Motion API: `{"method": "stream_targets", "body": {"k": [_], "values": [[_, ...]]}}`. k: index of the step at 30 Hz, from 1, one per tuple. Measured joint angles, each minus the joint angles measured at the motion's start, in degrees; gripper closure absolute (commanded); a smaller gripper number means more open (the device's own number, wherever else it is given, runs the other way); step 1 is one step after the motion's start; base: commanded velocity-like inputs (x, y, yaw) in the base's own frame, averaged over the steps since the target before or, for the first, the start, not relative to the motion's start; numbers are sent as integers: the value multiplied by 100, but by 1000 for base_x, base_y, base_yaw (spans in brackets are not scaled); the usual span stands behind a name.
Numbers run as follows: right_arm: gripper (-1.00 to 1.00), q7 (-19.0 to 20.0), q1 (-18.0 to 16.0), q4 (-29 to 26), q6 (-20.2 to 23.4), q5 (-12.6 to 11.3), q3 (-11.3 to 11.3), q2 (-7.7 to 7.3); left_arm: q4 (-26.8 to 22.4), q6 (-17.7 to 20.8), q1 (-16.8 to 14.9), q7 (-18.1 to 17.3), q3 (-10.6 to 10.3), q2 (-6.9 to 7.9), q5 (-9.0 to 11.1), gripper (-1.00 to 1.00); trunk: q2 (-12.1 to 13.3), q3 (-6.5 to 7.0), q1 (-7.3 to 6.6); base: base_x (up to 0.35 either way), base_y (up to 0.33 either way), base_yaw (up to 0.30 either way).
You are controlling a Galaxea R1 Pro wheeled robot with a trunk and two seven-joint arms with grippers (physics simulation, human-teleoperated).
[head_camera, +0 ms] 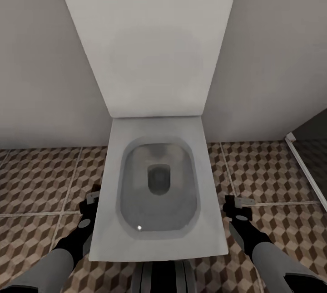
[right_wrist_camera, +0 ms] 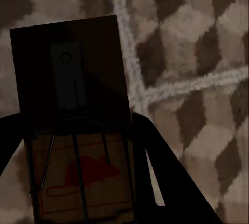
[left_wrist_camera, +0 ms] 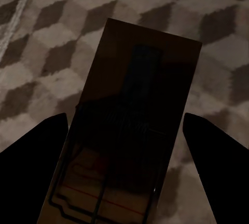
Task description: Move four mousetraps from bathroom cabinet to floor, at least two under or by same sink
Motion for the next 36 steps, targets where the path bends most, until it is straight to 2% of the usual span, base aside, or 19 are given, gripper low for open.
{"method": "stream_targets", "body": {"k": [8,28,36], "values": [[100,-99,0,-7,22,7,-9,1,0,-13,-1,-2,0,-6,-12,100,0,0,0,0,0,91],[100,-63,0,38,-72,-3,23,-41,49,62,-1,-8,1,1,21,100,0,0,0,0,0,4],[100,93,1,140,-326,-53,18,-90,312,439,4,-14,-7,10,11,100,0,0,0,0,0,0]]}}
